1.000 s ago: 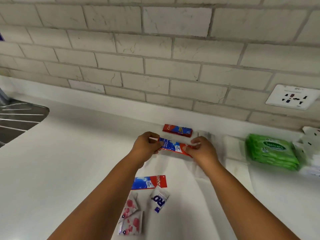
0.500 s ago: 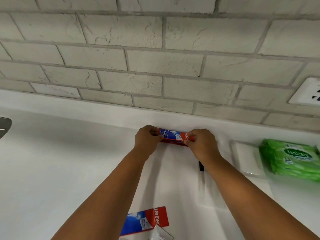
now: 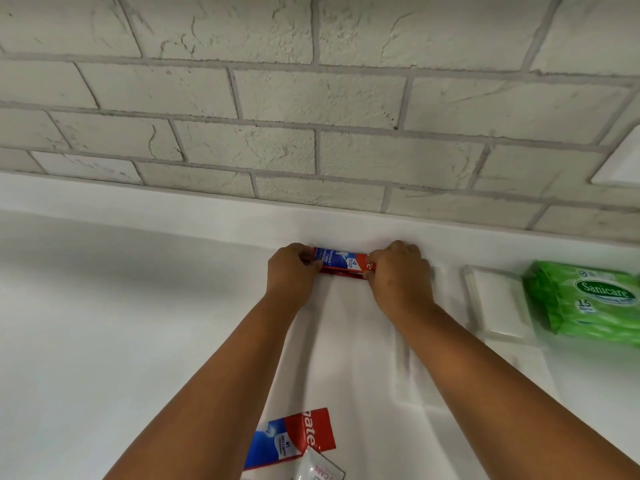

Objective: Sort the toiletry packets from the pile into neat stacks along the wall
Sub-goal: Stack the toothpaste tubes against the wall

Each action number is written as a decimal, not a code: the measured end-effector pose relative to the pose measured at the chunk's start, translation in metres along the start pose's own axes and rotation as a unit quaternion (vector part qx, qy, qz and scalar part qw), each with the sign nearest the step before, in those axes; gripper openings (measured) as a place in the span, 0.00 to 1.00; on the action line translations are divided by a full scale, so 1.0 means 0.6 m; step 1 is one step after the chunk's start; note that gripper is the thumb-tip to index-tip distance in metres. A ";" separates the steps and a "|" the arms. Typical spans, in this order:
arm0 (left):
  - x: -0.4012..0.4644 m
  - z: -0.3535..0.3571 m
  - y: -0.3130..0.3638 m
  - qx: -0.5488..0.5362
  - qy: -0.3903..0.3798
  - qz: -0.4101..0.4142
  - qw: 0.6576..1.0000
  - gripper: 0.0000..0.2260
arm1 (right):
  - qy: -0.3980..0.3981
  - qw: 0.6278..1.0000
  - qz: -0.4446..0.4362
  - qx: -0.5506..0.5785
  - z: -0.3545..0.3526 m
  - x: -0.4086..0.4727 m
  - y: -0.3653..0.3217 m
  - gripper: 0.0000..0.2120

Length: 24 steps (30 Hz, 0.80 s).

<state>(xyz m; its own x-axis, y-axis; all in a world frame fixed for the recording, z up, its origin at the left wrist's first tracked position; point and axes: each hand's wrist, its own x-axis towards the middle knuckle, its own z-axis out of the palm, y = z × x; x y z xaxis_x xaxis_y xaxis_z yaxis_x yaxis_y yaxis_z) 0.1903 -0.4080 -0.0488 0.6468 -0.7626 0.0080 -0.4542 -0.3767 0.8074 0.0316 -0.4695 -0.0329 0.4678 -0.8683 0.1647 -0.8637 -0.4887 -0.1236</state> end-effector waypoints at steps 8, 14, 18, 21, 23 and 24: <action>0.000 0.003 0.003 0.018 -0.006 -0.003 1.000 0.14 | -0.003 0.999 0.003 -0.054 -0.002 -0.002 -0.003 0.15; -0.002 -0.002 0.005 0.031 -0.006 -0.010 0.999 0.18 | 0.008 0.999 -0.003 -0.041 -0.014 -0.004 -0.008 0.13; -0.019 -0.019 0.016 0.032 0.008 -0.001 0.999 0.20 | 0.023 1.000 -0.017 -0.011 -0.037 -0.020 -0.011 0.12; -0.039 -0.043 0.022 0.031 0.014 0.011 0.999 0.18 | 0.000 0.999 -0.028 0.033 -0.057 -0.036 -0.016 0.15; -0.062 -0.065 0.024 0.030 0.011 0.022 0.999 0.16 | -0.032 0.996 -0.037 0.075 -0.069 -0.051 -0.023 0.17; -0.074 -0.074 0.024 0.031 0.006 0.028 0.999 0.14 | -0.050 0.993 -0.041 0.096 -0.073 -0.059 -0.028 0.18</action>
<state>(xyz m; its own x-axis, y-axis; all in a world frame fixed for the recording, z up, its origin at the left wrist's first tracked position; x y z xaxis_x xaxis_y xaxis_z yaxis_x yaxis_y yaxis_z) 0.1824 -0.3562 -0.0113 0.6271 -0.7767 0.0589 -0.5267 -0.3670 0.7668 0.0210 -0.4268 0.0061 0.5603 -0.8238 0.0853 -0.7744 -0.5577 -0.2987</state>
